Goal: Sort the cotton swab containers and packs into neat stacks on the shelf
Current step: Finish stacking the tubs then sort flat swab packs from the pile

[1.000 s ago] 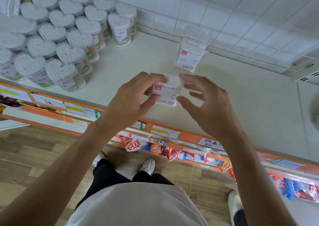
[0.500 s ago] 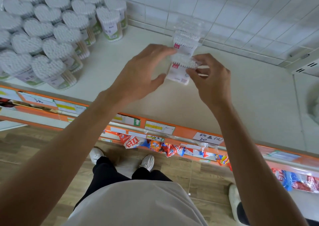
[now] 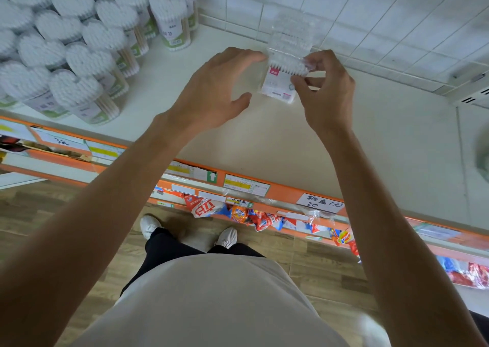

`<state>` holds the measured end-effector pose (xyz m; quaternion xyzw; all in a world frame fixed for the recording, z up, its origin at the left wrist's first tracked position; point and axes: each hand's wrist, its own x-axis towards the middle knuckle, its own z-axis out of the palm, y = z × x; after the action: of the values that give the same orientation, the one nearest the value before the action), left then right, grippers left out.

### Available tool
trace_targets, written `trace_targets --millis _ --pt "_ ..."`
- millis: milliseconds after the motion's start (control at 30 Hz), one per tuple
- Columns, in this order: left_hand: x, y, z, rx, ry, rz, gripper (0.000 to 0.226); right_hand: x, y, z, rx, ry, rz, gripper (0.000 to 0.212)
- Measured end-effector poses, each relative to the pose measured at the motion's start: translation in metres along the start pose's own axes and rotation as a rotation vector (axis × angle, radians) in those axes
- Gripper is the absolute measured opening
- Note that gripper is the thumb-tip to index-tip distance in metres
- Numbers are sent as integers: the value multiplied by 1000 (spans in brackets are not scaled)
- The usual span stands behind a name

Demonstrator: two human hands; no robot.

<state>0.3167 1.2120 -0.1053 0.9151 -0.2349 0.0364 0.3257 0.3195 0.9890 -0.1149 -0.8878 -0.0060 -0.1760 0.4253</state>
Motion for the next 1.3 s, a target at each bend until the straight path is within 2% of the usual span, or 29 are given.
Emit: trace_targets --millis 433,533,600,767,933,1067,1300 --pt "-5 2 -5 25 -37 -43 61 1 -3 4 -31 22 26 31" --pt "-14 4 -15 40 -42 -30 62 -7 -14 -4 -128 -4 35 52" --pt "-22 4 -28 44 -29 -5 62 -23 -27 -13 -241 -19 -37 66" --pt "-49 -5 -69 105 31 89 59 -79 -76 -13 -277 -220 -159 67" --pt "-86 -21 -107 116 54 106 59 -100 -117 25 -246 -235 -175 66" --pt "-138 -55 -150 110 94 61 58 -112 -175 80 -199 -298 -217 64" --pt "-278 -158 -254 172 175 -239 58 -146 -295 213 -42 -460 -393 59"
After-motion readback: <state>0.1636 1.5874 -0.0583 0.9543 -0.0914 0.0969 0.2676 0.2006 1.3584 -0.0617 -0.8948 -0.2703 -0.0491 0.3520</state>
